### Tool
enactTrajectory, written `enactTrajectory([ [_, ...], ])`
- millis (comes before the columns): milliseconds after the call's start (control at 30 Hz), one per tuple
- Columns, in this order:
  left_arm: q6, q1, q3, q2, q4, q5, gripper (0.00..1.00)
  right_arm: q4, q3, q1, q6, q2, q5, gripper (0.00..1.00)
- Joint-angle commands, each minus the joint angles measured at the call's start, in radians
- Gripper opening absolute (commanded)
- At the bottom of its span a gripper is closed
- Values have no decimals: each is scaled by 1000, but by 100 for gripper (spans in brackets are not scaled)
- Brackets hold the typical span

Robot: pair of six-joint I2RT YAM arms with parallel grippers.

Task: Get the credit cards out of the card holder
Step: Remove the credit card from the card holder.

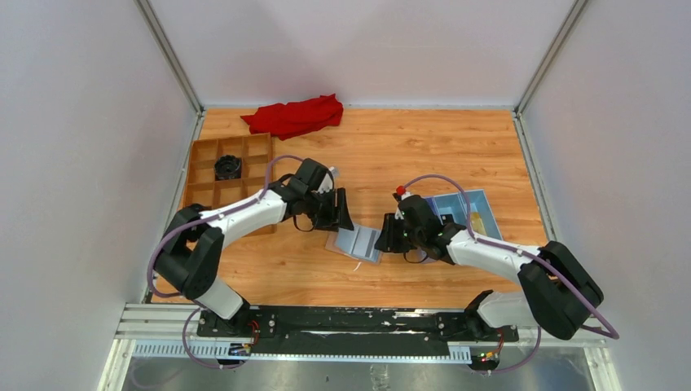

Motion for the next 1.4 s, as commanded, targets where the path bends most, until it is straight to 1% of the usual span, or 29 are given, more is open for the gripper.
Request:
enactTrajectory([
  [0, -10, 7, -6, -129, 14, -130, 59, 12, 25, 16, -8, 11, -9, 34],
  [67, -10, 6, -6, -145, 30, -118, 59, 12, 26, 15, -8, 12, -6, 34],
  [233, -5, 6, 7, -89, 30, -42, 59, 18, 35, 16, -7, 22, -16, 34],
  [300, -27, 6, -18, -83, 75, -14, 59, 22, 37, 15, -4, 20, -15, 34],
  [433, -87, 6, -61, -50, 199, 97, 59, 28, 35, 16, 1, 32, -15, 34],
  [533, -96, 4, -74, -15, 221, 127, 59, 42, 39, 16, 5, 56, -27, 34],
  [633, -87, 3, -84, 14, 204, 116, 59, 54, 43, 16, 10, 77, -38, 34],
  [800, -73, 6, -88, 51, 141, 30, 58, 59, 48, 16, 7, 91, -44, 34],
  [1033, -91, 10, -95, 57, 164, 43, 58, 60, 50, 16, 4, 74, -43, 33],
  [1200, -77, 9, -76, 45, 139, 40, 58, 64, 63, 16, 2, 102, -51, 33],
  [1367, -79, 9, -89, 45, 144, 41, 57, 87, 61, 16, 5, 130, -59, 33],
])
